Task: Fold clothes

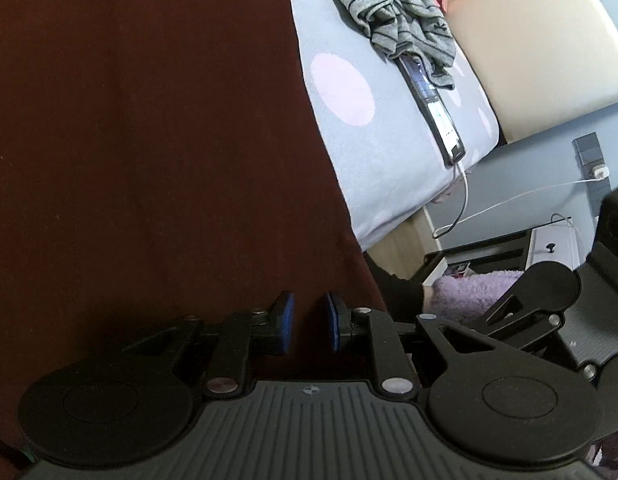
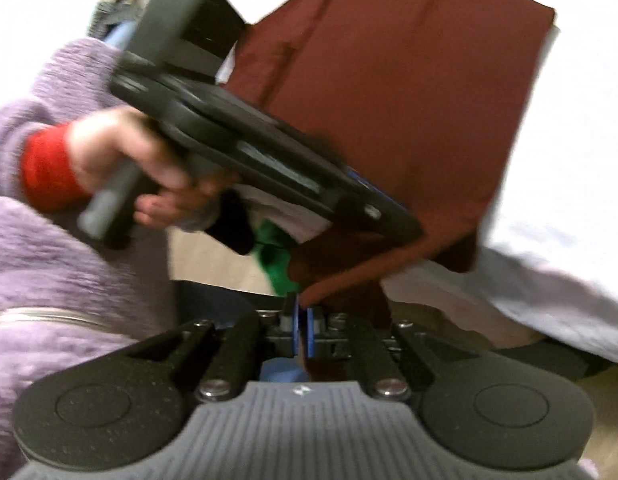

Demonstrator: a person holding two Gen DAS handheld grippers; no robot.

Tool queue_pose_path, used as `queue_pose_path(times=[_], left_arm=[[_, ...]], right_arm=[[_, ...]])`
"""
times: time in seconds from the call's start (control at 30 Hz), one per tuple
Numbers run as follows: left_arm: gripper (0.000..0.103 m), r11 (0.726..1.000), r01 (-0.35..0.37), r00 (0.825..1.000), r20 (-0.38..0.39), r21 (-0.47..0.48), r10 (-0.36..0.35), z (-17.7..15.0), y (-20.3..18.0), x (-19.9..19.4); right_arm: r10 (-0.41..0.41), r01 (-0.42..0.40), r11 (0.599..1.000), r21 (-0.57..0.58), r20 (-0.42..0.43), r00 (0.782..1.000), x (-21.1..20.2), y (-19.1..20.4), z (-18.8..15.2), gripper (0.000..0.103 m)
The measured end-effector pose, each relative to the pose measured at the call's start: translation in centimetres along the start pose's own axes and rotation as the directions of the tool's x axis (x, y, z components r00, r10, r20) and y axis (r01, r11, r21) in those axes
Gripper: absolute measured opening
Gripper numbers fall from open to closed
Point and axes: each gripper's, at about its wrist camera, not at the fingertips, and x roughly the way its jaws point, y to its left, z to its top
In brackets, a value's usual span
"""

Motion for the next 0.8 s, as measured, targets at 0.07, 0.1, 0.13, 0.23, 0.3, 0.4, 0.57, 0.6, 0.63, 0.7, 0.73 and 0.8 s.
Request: queue_pose_path(times=[0.07,0.1,0.13,0.23,0.3,0.4,0.57,0.6,0.63,0.7,0.73,0.8], left_arm=[[0.017,0.999,0.018,0.997,0.076,-0.038,-0.015,0.3,0.3,-2.1],[0.017,0.998,0.025,0.993,0.120,-0.056,-0.019,0.3,0.5,-3.4],[0.017,0.997,0.018,0.986,0.169,-0.068,-0.007,0.3,0.7,-4.8],[0.017,0.994,-0.057,0.955,0.286,-0.091,0.081,-0.3,1.4,-8.5],[0.017,0.989,-0.085,0.938,0.325,-0.122,0.121,-0.9,2.1,-9.9],[0.017,0.982,-0.097,0.928,0.342,-0.163,0.148,-1.7,3.1,-10.9],[0.017,0.987,-0.083,0.940,0.318,-0.135,0.122,-2.8,2.6,-10.5],[0.017,0.990,-0.075,0.945,0.307,-0.120,0.109,-2.9,2.1,-9.9],[0.017,0.993,-0.070,0.951,0.294,-0.099,0.096,-3.2,1.8,-9.6],[0.020,0.996,-0.066,0.962,0.261,-0.052,0.077,-3.9,1.0,-9.0],[0.022,0.997,-0.068,0.967,0.242,-0.028,0.073,-4.3,0.6,-8.7],[0.024,0.997,-0.080,0.976,0.203,0.014,0.075,-4.6,-0.2,-7.6]], right_arm=[[0.042,-0.042,0.999,0.022,0.010,0.999,-0.6,-0.7,0.7,0.005],[0.061,-0.061,0.998,0.031,0.022,0.998,-0.9,-0.9,1.1,0.005],[0.077,-0.079,0.996,0.041,0.035,0.996,-1.2,-1.2,1.5,0.005],[0.101,-0.111,0.990,0.088,0.115,0.988,-2.3,-2.2,3.0,0.005],[0.105,-0.132,0.983,0.129,0.198,0.975,-3.3,-3.3,4.0,0.005],[0.039,-0.097,0.976,0.197,0.280,0.959,-3.8,-5.4,5.4,0.005],[-0.147,0.060,0.957,0.283,0.294,0.945,-2.5,-7.4,7.3,0.010],[-0.181,0.093,0.950,0.297,0.284,0.942,-2.2,-7.5,7.5,0.013],[-0.202,0.115,0.946,0.302,0.274,0.940,-2.4,-7.4,7.7,0.014],[-0.201,0.116,0.947,0.298,0.273,0.941,-1.7,-6.4,7.2,0.029],[-0.200,0.114,0.948,0.297,0.277,0.940,-1.9,-5.9,7.0,0.034],[-0.207,0.122,0.950,0.288,0.286,0.936,-2.3,-5.1,6.6,0.042]])
